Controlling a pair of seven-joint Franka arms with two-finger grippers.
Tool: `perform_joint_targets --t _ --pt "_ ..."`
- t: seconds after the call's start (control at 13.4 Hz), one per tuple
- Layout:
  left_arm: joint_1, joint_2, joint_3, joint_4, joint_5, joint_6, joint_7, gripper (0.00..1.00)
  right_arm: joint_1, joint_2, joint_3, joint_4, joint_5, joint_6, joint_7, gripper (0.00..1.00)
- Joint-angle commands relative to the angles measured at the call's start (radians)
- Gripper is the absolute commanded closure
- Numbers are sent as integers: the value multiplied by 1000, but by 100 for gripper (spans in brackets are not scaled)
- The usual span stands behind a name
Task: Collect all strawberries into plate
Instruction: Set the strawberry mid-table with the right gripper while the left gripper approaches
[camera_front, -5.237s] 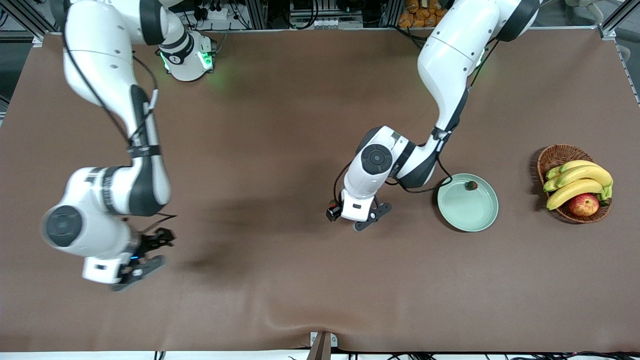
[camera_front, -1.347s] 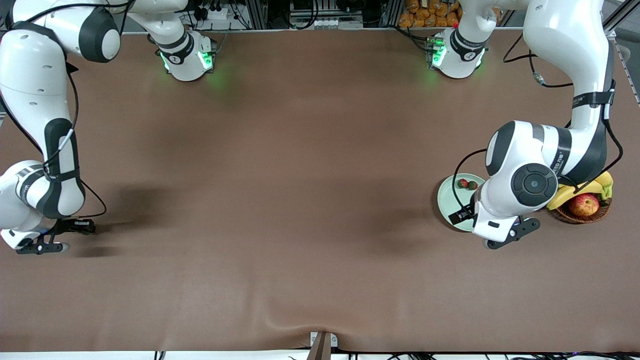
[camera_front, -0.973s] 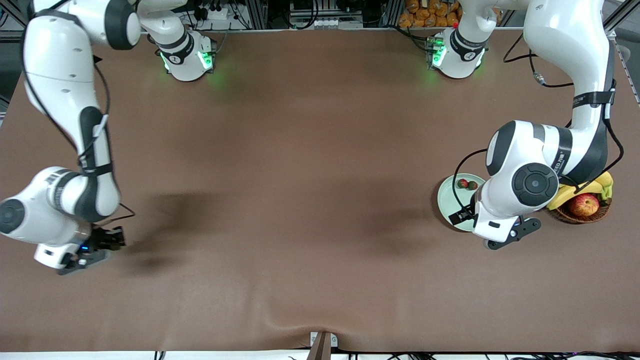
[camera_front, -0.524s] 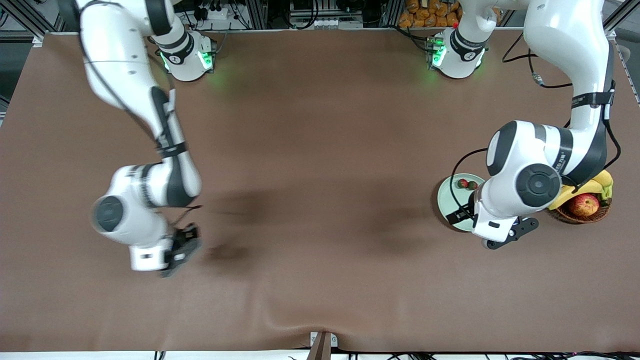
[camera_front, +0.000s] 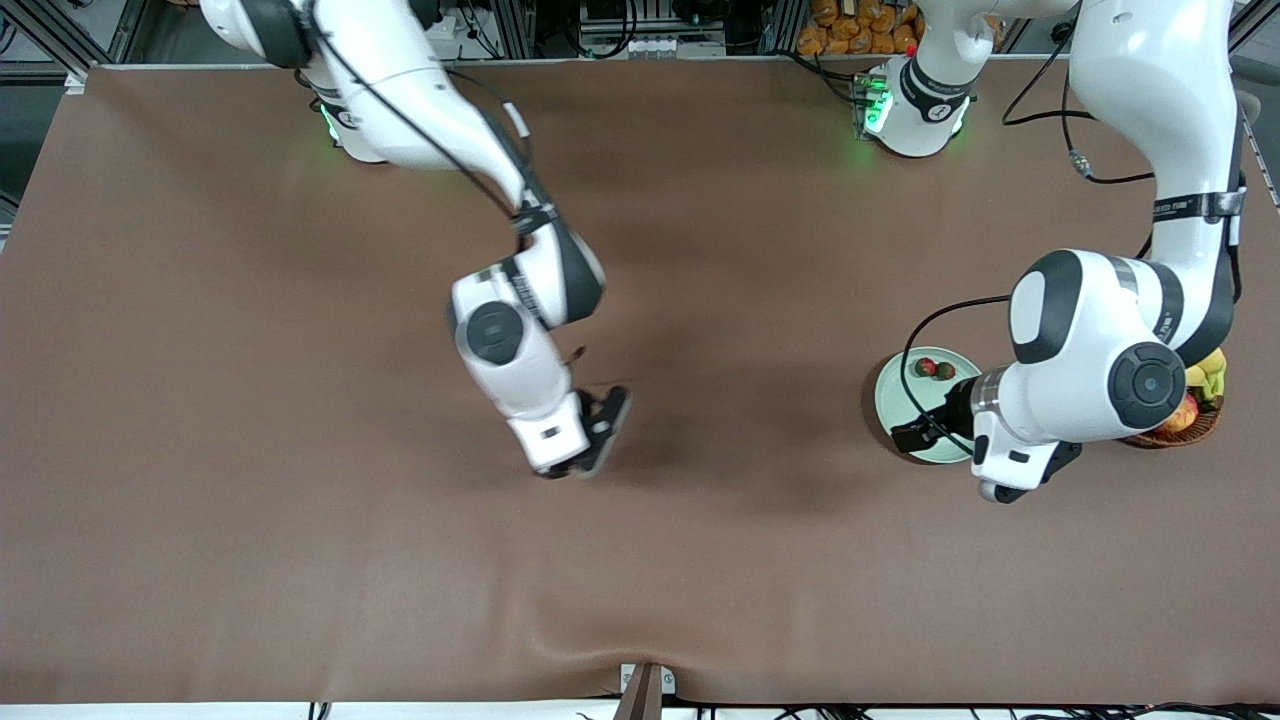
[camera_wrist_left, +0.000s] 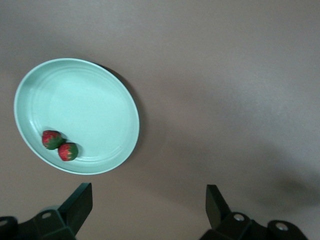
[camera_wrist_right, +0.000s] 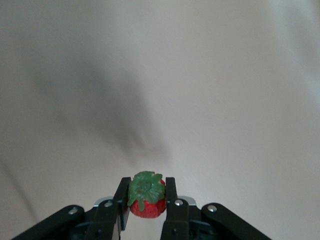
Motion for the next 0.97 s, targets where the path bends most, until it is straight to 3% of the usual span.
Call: perform_joint_targets --t 0.0,0.15,0.37,0.45,0.52,0.82,0.9 --pt "-6 17 0 3 -18 22 25 0 74 150 -13 179 10 24 78 100" --pt "0 17 0 -6 -18 18 55 0 111 225 -14 261 12 36 138 100" --pt "9 10 -3 -21 -23 16 159 0 148 273 -13 266 12 99 149 100" --pt "2 8 -4 -17 -23 18 163 0 153 273 -14 264 12 96 173 32" --pt "-2 8 -10 -14 -24 21 164 0 151 266 -14 260 10 92 192 0" --pt "-9 13 -38 -1 -24 53 242 0 81 105 -8 174 13 3 195 0" --pt "-17 29 -46 32 -23 55 241 0 29 42 30 134 10 -26 195 0"
